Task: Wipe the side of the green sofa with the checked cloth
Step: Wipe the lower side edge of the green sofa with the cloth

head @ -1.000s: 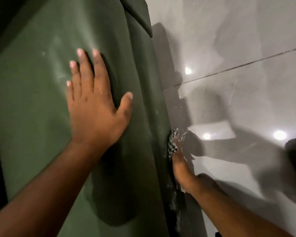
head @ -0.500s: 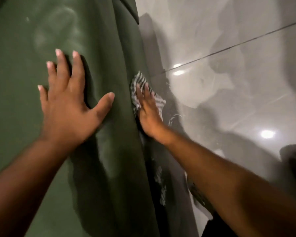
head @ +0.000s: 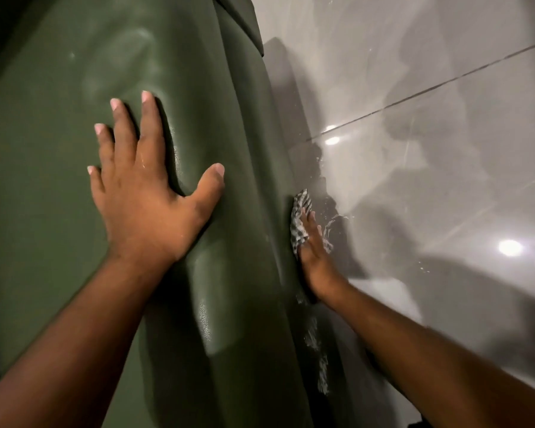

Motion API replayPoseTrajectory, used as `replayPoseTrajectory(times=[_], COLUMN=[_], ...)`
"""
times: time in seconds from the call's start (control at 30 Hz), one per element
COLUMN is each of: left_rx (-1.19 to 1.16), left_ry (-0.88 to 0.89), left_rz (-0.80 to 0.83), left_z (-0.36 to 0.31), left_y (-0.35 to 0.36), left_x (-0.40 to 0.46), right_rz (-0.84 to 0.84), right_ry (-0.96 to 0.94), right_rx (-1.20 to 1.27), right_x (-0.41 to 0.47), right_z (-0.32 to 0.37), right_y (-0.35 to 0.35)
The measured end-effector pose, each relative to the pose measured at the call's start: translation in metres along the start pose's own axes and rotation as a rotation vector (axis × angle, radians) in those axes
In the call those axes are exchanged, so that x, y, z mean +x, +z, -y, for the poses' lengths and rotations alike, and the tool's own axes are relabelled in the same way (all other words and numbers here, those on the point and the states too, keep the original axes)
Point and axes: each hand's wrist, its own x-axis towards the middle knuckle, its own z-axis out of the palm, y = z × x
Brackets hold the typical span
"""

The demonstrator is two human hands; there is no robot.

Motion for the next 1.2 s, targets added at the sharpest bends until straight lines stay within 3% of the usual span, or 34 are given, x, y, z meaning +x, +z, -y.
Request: replayPoseTrajectory(times=[0.23, 0.37, 0.6, 0.73, 0.83, 0.97, 1.1, 1.2], left_rx=[0.005, 0.027, 0.063, -0.012, -0.042, -0.032, 0.013, 0.033], left_ry=[0.001, 0.003, -0.007, 0.018, 0.018, -0.067, -0.039, 0.002], left_rz=[-0.029, -0.061, -0.059, 0.014, 0.096, 0.023, -0.013, -0.078], left_z=[-0.002, -0.003, -0.003, 0.005, 0.020, 0.019, 0.011, 0.019], left_y=[0.003, 0.008, 0.010, 0.000, -0.005, 0.003, 0.008, 0.009], left_x=[-0.001, 0.001, 0.001, -0.010, -0.055, -0.104, -0.099, -0.098], right_rz=[0.063, 0.061, -0.049, -0.065, -0.048, 0.000, 0.097, 0.109], right_ry=[-0.319, -0.365, -0.240, -0.144, -0.018, 0.179, 0.255, 0.169], right_rx=[-0.243, -0.300, -0.057, 0.052, 0.117, 0.122, 0.129, -0.040], right_x=[-0.012, 0.023, 0.082, 0.073, 0.050, -0.013, -0.086, -0.114], right_z=[0.029, 0.040, 0.077, 0.058, 0.021, -0.020, -0.028, -0.046], right_y=[0.004, -0.002, -0.009, -0.007, -0.004, -0.007, -0.007, -0.006])
